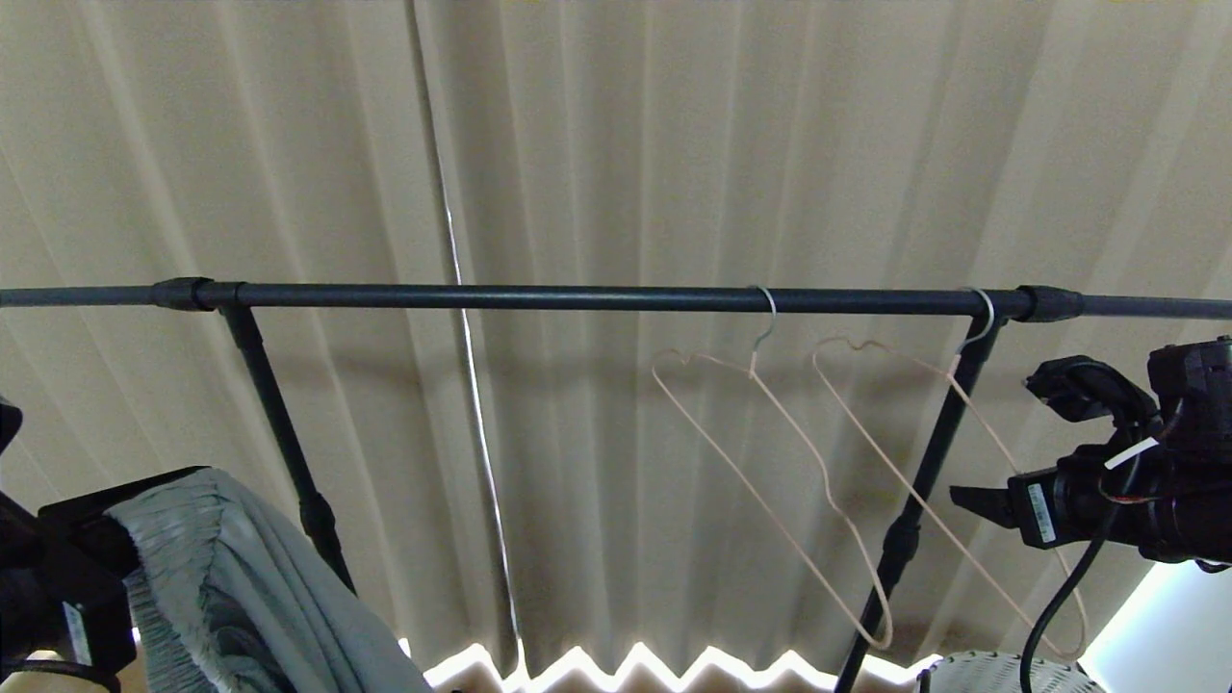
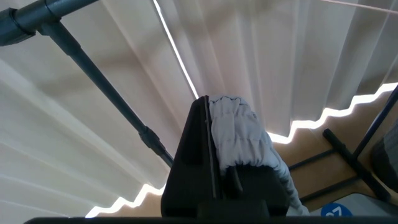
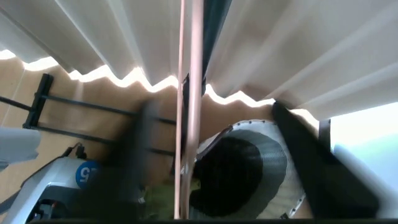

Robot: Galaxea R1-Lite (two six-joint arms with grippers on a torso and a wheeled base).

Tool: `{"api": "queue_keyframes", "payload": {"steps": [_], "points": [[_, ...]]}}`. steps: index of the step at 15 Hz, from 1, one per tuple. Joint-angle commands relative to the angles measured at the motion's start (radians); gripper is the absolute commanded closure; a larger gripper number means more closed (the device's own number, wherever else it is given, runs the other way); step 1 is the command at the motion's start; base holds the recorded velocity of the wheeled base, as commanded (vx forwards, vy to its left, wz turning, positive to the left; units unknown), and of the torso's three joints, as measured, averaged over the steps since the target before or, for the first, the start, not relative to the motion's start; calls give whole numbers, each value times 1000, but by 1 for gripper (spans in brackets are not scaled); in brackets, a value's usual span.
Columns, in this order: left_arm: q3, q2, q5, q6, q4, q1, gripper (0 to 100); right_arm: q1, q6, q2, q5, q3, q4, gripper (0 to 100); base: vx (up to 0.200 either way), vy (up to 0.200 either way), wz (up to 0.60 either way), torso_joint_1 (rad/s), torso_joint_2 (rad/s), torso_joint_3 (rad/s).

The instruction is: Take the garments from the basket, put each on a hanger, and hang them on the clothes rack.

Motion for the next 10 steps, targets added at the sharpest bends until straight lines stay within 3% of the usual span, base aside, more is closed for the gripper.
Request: {"api": "queue_keyframes", "payload": {"steps": [1, 10], "points": [[0, -2, 0, 0, -1, 0, 100, 1, -2, 8, 0, 5, -5, 100, 0, 0, 0, 0, 0, 0], [9, -11, 0, 0, -1, 0, 100, -1, -5, -53, 0, -5, -8, 100, 0, 0, 0, 0, 0, 0]]}}
